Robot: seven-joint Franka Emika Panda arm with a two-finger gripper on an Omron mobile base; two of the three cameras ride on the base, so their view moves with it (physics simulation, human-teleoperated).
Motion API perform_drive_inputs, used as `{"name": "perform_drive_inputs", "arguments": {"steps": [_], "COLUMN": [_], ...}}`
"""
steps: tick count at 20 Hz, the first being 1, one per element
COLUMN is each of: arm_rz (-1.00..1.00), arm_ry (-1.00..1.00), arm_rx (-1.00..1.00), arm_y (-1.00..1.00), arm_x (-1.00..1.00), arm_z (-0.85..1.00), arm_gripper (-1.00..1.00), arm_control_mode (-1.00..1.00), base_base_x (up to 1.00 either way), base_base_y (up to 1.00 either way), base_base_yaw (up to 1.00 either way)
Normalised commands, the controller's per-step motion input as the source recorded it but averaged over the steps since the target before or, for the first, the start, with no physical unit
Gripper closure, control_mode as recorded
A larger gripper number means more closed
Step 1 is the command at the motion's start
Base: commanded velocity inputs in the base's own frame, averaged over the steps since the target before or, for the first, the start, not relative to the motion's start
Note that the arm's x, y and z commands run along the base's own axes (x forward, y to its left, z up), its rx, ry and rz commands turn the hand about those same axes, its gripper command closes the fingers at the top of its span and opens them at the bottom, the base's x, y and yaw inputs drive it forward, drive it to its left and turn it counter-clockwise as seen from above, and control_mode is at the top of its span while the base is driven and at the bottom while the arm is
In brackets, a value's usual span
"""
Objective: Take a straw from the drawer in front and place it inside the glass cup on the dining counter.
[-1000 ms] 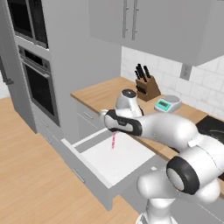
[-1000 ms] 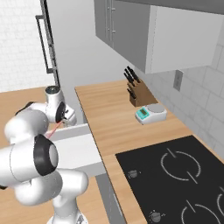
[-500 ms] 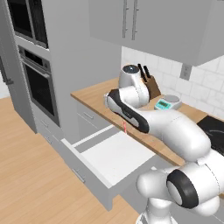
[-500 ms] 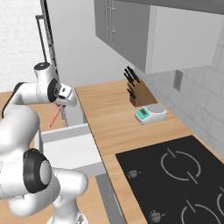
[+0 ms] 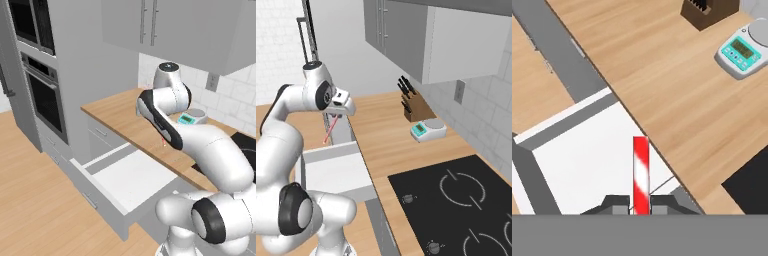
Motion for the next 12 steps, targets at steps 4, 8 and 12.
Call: {"name": "perform_drive_inputs", "arguments": {"steps": [4, 8, 12], "arm_rz": [0.0, 0.0, 0.0], "arm_ry": [0.0, 0.0, 0.0], "arm_rx": [0.08, 0.04, 0.0], "arm_y": [-0.51, -0.16, 0.0], "arm_x": [-0.21, -0.41, 0.0], "arm_z": [0.0, 0.0, 0.0], "arm_gripper": [1.0, 1.0, 1.0], "arm_control_mode": [-1.0, 1.0, 1.0], "base_base_x": [0.0, -0.25, -1.0], "base_base_y": [0.0, 0.0, 0.09], "base_base_yaw": [0.0, 0.0, 0.03]}}
